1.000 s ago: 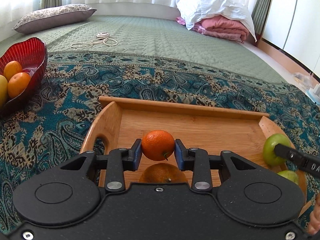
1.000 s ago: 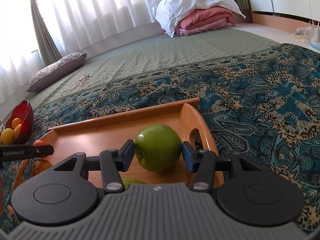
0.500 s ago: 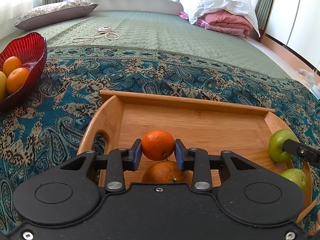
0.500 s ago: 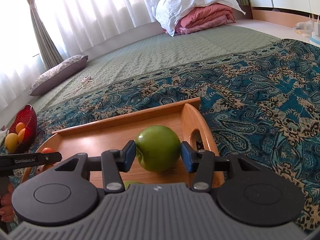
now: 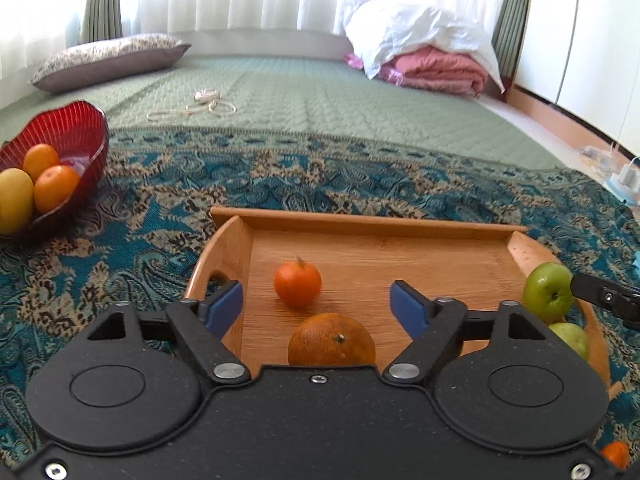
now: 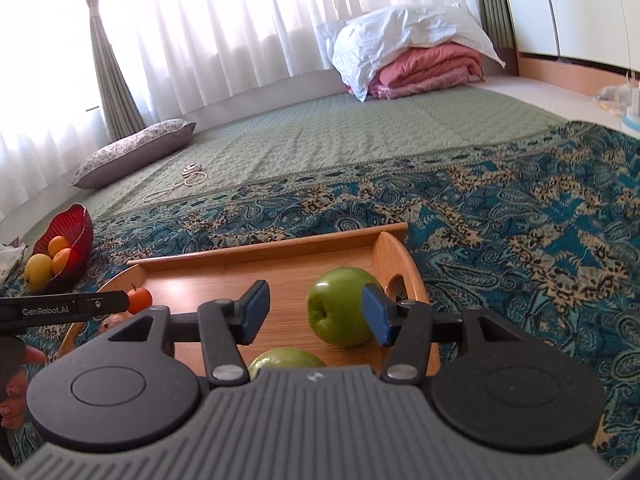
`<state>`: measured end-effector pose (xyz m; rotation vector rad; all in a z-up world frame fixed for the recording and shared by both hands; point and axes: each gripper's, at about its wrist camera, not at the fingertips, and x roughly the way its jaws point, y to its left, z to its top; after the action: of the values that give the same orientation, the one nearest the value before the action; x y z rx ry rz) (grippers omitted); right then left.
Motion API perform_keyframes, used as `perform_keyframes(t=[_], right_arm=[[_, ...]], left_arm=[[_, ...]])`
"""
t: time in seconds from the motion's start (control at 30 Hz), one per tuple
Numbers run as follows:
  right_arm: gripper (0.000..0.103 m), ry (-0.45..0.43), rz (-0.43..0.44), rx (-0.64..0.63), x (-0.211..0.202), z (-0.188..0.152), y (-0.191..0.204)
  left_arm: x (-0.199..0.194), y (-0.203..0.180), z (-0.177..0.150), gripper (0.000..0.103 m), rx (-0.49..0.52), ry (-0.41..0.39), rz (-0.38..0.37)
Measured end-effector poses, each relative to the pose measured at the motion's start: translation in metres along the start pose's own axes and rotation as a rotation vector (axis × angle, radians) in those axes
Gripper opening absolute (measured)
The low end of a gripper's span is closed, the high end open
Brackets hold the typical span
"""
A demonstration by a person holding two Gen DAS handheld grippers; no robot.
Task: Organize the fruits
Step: 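Lower and open both tools to release the apple and mandarin on the tray, then withdraw both tools from the tray toward the loose mandarins and dates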
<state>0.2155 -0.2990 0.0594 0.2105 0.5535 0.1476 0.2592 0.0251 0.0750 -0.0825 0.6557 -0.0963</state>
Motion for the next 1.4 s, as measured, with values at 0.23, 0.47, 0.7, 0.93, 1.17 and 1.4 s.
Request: perform_keyframes(t=[0.23,0.47,0.7,0.93,1.17,1.4], right_arm=[[0.085,-0.057,-0.018,-0.098,-0.027,-0.008,0.014],[0.093,-0.109,-0.031,-0.218,-0.053,-0.025,0.031],[0.103,-0.136,-0.013,-0.269,-0.075,-0.05,0.037],[0.103,-0.167,-0.023,-0.313,-0.095,-0.079,0.04],[0.103,-0.191,-0.065,-0.294,-0.105,-0.107,0.03],[0.103,-0.181,-0.124,-0.259,-0.107,-0.129,0.018]], left_arm=[[-0.045,-0.006,-0.016,0.092,0.053,-0.08,-0.025],[-0.082,-0.014,-0.041,0.098,0.068,-0.131,-0.056],[-0.106,-0.02,-0.072,0.101,0.073,-0.153,-0.066],[-0.116,-0.021,-0.103,0.103,0.073,-0.144,-0.067],[-0.119,-0.021,-0.13,0.103,0.08,-0.14,-0.052],[-0.115,-0.019,-0.15,0.103,0.069,-0.122,-0.044]])
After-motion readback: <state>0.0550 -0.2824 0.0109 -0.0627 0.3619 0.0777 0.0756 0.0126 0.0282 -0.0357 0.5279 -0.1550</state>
